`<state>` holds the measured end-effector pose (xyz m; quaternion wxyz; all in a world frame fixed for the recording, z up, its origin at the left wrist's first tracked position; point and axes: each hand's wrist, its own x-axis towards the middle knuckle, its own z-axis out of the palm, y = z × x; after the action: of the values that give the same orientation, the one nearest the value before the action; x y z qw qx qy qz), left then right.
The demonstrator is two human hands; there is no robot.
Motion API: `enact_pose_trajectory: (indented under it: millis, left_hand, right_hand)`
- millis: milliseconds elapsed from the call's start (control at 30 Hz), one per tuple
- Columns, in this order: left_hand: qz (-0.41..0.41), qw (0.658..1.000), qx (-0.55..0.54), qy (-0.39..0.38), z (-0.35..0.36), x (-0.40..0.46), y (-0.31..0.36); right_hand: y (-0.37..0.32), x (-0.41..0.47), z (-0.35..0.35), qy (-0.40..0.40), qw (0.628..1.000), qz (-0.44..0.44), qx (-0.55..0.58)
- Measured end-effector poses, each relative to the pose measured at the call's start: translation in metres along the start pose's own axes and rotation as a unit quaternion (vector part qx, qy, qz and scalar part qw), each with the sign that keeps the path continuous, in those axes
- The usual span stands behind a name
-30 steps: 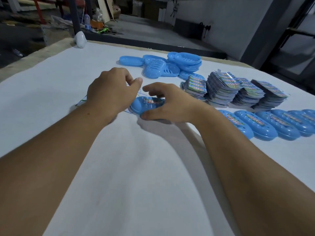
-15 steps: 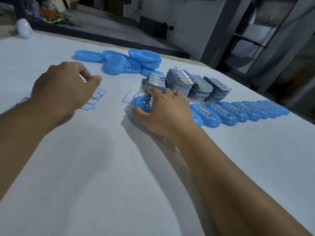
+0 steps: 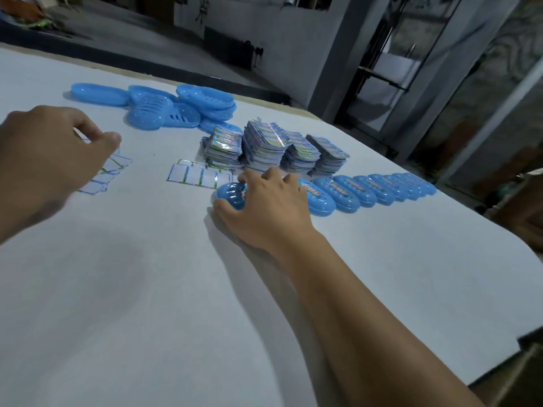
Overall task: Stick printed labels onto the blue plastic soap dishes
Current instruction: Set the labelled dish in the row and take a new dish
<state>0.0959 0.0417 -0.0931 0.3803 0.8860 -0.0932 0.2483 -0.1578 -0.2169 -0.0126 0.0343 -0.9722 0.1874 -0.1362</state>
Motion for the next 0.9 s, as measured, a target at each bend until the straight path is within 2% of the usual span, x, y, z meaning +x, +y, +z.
enact_pose_trajectory:
  millis: [167, 300, 467, 533, 600, 733, 900]
  left_hand:
    - [-0.006, 1.0, -0.002, 0.019, 0.011, 0.006, -0.027]
    - [0.023, 1.0, -0.005, 0.015, 0.009, 0.008, -0.028]
    - [0.041, 0.999, 0.027, 0.017, -0.021, -0.013, 0.016]
    - [0.036, 0.999, 0.03, -0.004, -0.031, -0.034, 0.046]
    - [0.025, 0.998, 0.036, -0.035, -0.047, -0.049, 0.079]
    - [0.014, 0.995, 0.062, -0.082, -0.059, -0.056, 0.102]
    - [0.005, 0.992, 0.06, -0.108, -0.063, -0.056, 0.11]
  right_hand:
    - [0.015, 0.004, -0.001, -0.001, 1.0, 0.024, 0.006]
    - [0.027, 0.009, -0.002, -0.005, 0.999, 0.045, 0.022]
    - [0.035, 0.015, -0.001, 0.001, 0.998, 0.06, 0.017]
    - [0.034, 0.017, -0.001, 0.004, 0.998, 0.058, 0.018]
    - [0.029, 0.021, -0.003, 0.015, 0.999, 0.047, 0.02]
    - [0.009, 0.036, -0.003, 0.027, 0.999, -0.034, 0.027]
    - [-0.018, 0.056, 0.006, -0.047, 0.997, -0.066, 0.014]
